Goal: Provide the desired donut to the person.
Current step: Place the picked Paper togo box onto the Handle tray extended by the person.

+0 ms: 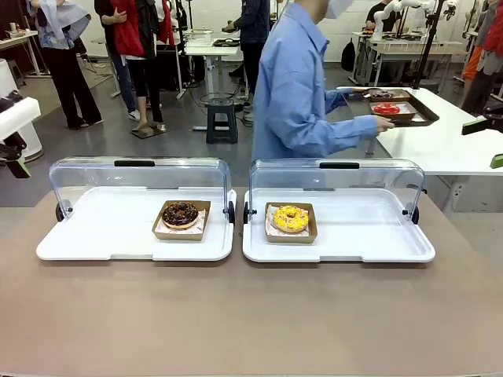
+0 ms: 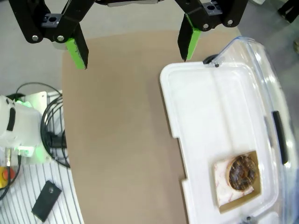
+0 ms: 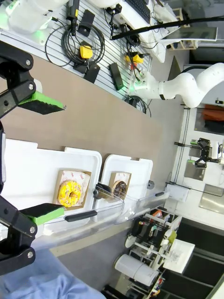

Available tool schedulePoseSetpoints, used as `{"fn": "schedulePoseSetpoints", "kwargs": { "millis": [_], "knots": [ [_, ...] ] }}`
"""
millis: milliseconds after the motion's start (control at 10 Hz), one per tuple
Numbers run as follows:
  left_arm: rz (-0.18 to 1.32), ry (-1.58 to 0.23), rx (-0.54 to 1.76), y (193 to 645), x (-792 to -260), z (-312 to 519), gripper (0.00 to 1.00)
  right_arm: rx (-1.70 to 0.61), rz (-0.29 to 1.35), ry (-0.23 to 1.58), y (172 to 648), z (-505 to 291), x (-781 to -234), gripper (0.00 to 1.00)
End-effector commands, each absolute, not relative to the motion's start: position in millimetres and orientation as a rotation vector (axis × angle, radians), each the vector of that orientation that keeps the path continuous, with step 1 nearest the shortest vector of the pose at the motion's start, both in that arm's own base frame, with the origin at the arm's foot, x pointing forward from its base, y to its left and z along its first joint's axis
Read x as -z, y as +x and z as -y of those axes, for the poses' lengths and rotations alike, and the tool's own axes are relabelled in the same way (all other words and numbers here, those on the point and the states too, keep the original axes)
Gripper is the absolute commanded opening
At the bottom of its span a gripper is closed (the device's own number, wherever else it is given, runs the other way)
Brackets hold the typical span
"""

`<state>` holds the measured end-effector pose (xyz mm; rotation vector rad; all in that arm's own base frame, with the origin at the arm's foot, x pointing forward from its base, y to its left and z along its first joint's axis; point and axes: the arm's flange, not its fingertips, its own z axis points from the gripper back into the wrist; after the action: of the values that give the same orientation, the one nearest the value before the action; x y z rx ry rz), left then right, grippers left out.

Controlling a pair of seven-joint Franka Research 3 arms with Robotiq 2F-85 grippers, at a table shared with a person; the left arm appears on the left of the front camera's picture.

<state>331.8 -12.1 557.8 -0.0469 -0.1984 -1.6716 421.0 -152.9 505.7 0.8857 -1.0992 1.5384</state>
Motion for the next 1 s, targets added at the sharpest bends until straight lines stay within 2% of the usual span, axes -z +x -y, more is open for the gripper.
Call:
{"fn": "schedulePoseSetpoints", "kwargs": {
  "millis": [0, 200, 400, 600, 900],
  "knots": [
    [0.595, -0.232, 1.693, 316.7, -559.9, -34.3, 1.00, -1.526, 1.091, 0.880, 420.2, 150.2, -506.2, 1.00],
    [0.968, -0.435, 1.649, 323.7, -545.6, -69.2, 1.00, -1.526, 1.091, 0.880, 420.2, 150.2, -506.2, 1.00],
    [1.197, -0.613, 1.500, 333.6, -516.9, -99.4, 1.00, -1.526, 1.091, 0.880, 420.2, 150.2, -506.2, 1.00],
    [1.293, -0.856, 1.298, 334.1, -483.5, -122.1, 1.00, -1.526, 1.091, 0.880, 420.2, 150.2, -506.2, 1.00],
    [1.200, -0.896, 1.240, 328.0, -477.2, -138.2, 1.00, -1.526, 1.091, 0.880, 420.2, 150.2, -506.2, 1.00]
  ]
}}
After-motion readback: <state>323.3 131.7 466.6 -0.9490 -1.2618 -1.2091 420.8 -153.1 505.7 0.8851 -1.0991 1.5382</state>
